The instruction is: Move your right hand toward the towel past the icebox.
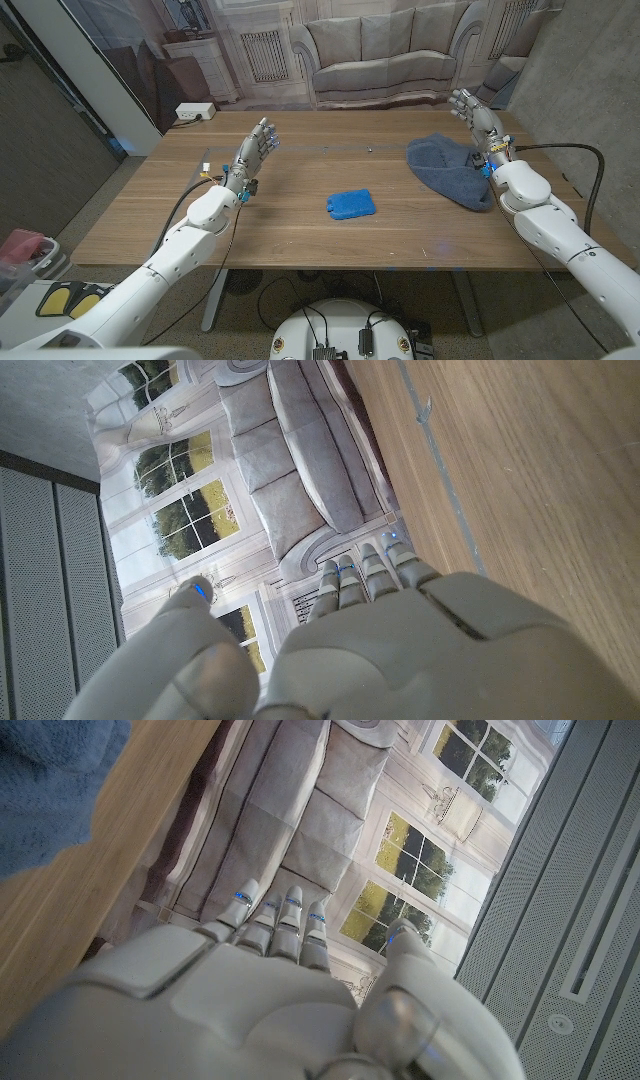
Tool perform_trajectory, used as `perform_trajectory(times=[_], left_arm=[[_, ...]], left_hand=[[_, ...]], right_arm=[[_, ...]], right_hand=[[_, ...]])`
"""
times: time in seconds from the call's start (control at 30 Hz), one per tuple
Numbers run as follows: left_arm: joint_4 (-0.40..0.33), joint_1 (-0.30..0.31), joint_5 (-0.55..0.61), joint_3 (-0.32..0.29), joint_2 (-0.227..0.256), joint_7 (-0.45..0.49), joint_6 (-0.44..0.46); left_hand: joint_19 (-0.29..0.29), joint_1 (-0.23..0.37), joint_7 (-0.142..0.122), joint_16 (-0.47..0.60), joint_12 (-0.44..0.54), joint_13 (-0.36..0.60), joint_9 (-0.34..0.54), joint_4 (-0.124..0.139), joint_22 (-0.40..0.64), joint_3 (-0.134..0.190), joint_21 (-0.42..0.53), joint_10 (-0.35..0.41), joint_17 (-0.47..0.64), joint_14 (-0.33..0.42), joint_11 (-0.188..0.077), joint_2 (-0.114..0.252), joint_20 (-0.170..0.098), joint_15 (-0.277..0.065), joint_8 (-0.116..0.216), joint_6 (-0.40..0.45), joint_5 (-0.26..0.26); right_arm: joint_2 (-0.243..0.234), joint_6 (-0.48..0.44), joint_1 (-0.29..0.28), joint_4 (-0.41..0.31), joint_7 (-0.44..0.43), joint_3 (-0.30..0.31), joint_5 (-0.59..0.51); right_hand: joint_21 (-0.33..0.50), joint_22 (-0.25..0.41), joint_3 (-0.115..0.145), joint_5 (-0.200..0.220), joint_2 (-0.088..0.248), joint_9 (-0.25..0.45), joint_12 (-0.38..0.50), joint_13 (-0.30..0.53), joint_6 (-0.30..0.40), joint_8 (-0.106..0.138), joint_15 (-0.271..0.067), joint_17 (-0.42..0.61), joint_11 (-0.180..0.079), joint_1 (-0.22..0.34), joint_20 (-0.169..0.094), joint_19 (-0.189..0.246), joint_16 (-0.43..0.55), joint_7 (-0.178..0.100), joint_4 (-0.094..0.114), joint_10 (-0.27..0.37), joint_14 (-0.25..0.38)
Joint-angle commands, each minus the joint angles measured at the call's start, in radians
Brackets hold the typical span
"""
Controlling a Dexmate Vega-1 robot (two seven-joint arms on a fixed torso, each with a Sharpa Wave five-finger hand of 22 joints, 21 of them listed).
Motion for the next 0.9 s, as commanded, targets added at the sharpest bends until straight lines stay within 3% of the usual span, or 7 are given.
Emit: perform_trajectory(times=[0.03, 0.37, 0.57, 0.9], left_arm=[[0.007, 0.003, -0.005, -0.002, -0.004, -0.001, -0.005], [0.006, 0.003, -0.003, 0.004, 0.001, -0.009, 0.001], [-0.009, 0.017, -0.004, -0.003, 0.011, -0.001, 0.006], [-0.057, 0.039, 0.006, -0.022, 0.033, 0.021, 0.005]], left_hand=[[-0.005, 0.005, -0.003, 0.0, -0.001, 0.003, 0.004, 0.001, 0.005, -0.002, 0.003, 0.006, 0.005, 0.004, 0.0, 0.002, -0.021, 0.001, -0.001, 0.008, 0.002], [-0.004, 0.005, -0.005, 0.001, -0.002, 0.003, 0.004, 0.001, 0.005, -0.004, 0.003, 0.007, 0.005, 0.006, 0.0, 0.003, -0.022, 0.003, -0.001, 0.011, 0.001], [-0.004, 0.006, -0.004, 0.001, -0.002, 0.003, 0.004, 0.001, 0.005, -0.005, 0.003, 0.008, 0.005, 0.007, -0.003, 0.003, -0.021, 0.002, -0.001, 0.014, 0.001], [-0.005, 0.007, -0.004, 0.0, -0.003, 0.003, 0.004, 0.001, 0.005, -0.007, 0.003, 0.009, 0.005, 0.007, -0.004, 0.005, -0.02, 0.001, -0.002, 0.015, 0.0]], right_arm=[[-0.015, -0.021, -0.006, -0.016, -0.023, 0.004, -0.024], [-0.028, -0.035, -0.016, -0.029, -0.058, 0.005, -0.07], [-0.031, -0.052, -0.012, -0.028, -0.084, 0.003, -0.099], [-0.053, -0.104, -0.018, -0.056, -0.132, 0.002, -0.16]], right_hand=[[-0.018, 0.006, -0.001, 0.0, -0.003, 0.0, 0.001, 0.001, 0.008, 0.01, 0.006, 0.0, -0.008, -0.002, -0.028, -0.028, 0.0, -0.009, -0.006, 0.005, 0.009], [-0.031, 0.006, -0.001, 0.001, -0.007, 0.0, 0.0, 0.002, 0.015, 0.011, 0.011, -0.004, -0.013, 0.007, -0.02, -0.031, -0.003, -0.02, -0.016, 0.008, 0.011], [-0.033, 0.006, -0.006, 0.001, -0.014, 0.0, -0.002, 0.002, 0.014, 0.009, 0.012, -0.004, -0.02, 0.006, 0.0, -0.014, -0.007, -0.026, -0.02, 0.006, 0.004], [-0.035, 0.006, -0.009, 0.002, -0.015, 0.0, -0.004, 0.002, 0.015, 0.009, 0.005, -0.004, -0.023, 0.004, 0.0, 0.006, -0.008, -0.029, -0.022, 0.004, 0.002]])
